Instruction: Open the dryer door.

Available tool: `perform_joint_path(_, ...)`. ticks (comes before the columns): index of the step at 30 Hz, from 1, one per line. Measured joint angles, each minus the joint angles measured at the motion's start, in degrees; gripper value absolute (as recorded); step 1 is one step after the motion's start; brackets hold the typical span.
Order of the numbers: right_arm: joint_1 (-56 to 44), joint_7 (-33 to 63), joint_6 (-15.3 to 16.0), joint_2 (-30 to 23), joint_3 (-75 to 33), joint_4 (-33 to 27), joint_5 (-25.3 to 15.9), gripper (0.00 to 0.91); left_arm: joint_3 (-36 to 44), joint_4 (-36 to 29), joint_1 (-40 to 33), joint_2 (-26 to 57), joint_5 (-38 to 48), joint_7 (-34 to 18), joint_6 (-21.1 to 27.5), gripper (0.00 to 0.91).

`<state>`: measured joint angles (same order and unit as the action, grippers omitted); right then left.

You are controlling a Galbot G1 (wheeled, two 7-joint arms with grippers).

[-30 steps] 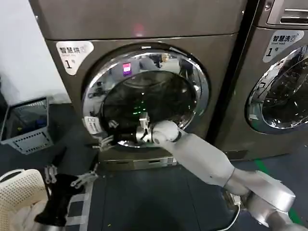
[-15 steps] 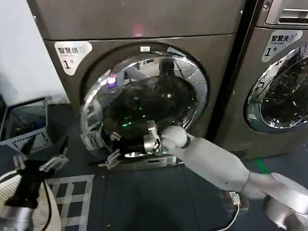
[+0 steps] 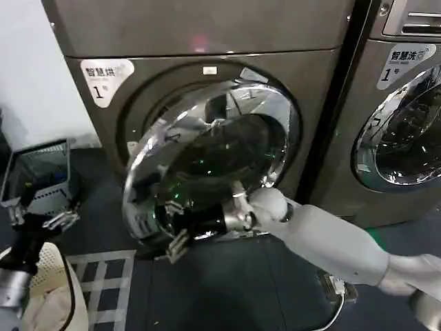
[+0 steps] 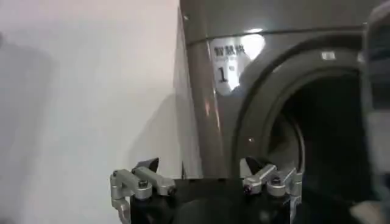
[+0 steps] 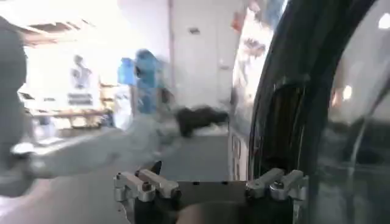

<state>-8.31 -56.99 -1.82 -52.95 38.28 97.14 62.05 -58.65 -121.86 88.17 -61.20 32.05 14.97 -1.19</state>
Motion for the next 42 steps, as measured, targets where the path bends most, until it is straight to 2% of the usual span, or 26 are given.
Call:
perform_joint_path(9,-1.44,-9.29,-0.52,6.64,0.02,2.69,-0.62,0.907,6.92,6.29,-2.91,8.04,0.24,7.38,-1.42,0.907)
perform_joint_path(20,-6.99,-20.00,-1.39,17.59,-3.47,6.51,-5.17,0.907,17.27,6.36,-5.96,17.19,-0.60,12.12,-3.38,0.907)
perform_joint_path(26,-12.95,-22.66,-1.18,22.91,-9.47,7.97,-5.84,0.907,22.61,5.39,-8.19,20.39,-1.78,14.11,-4.22,0.907)
perform_joint_path(33,-26.46,-24.77,-0.30,29.92,-23.95,11.55,-6.60,0.907,30.75,3.18,-11.75,22.12,-3.34,15.19,-4.22,0.907)
perform_joint_path(38,-38.91,-23.66,-2.78,34.62,-37.47,12.93,-5.99,0.907,36.47,1.05,-15.35,21.72,-3.77,15.06,-3.83,0.907)
perform_joint_path(42,-45.10,-19.95,-6.77,37.06,-45.97,10.74,-4.53,0.907,40.40,-0.35,-18.52,21.34,-4.41,14.62,-3.60,0.907)
